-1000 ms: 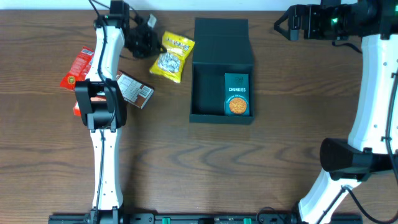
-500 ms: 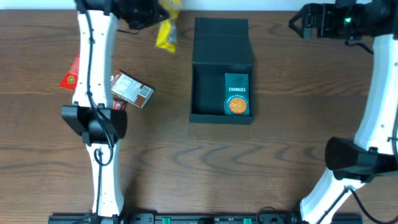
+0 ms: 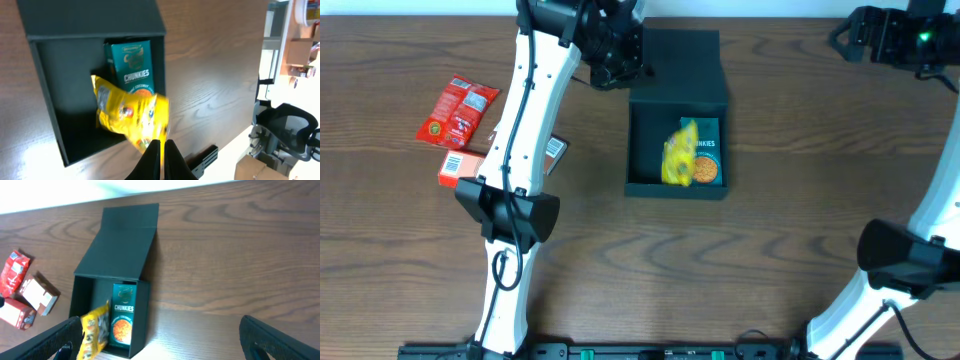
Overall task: Pack container
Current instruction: 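Carry the yellow bag over the black box and drop it inside, then reach the right gripper into the box and lift the yellow bag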
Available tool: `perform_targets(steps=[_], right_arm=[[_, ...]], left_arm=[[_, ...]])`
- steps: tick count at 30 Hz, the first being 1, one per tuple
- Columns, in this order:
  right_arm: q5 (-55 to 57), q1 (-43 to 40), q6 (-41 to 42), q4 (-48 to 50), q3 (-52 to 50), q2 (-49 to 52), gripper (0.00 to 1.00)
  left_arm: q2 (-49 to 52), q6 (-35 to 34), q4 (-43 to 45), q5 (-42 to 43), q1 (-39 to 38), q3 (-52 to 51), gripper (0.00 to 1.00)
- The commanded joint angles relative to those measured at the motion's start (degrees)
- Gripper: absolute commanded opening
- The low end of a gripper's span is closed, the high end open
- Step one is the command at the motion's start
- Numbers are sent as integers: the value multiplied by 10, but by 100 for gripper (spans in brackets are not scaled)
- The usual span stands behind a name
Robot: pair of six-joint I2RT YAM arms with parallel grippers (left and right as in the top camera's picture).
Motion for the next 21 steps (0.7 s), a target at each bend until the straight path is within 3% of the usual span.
perform_targets(steps=[1, 10, 17, 21], right_arm=[[-3, -11, -10, -2, 3, -6, 99], [-24, -2, -32, -27, -5, -6, 99], [-33, 49, -38, -28, -79, -6, 99], [-33, 103, -40, -28, -141, -6, 99]], left_arm=[[-12, -7, -4, -21, -1, -7, 6], [-14, 11, 4, -97, 1, -6, 6], [-14, 34, 31, -136, 52, -6, 6], [-14, 57, 45, -149, 101, -6, 14]])
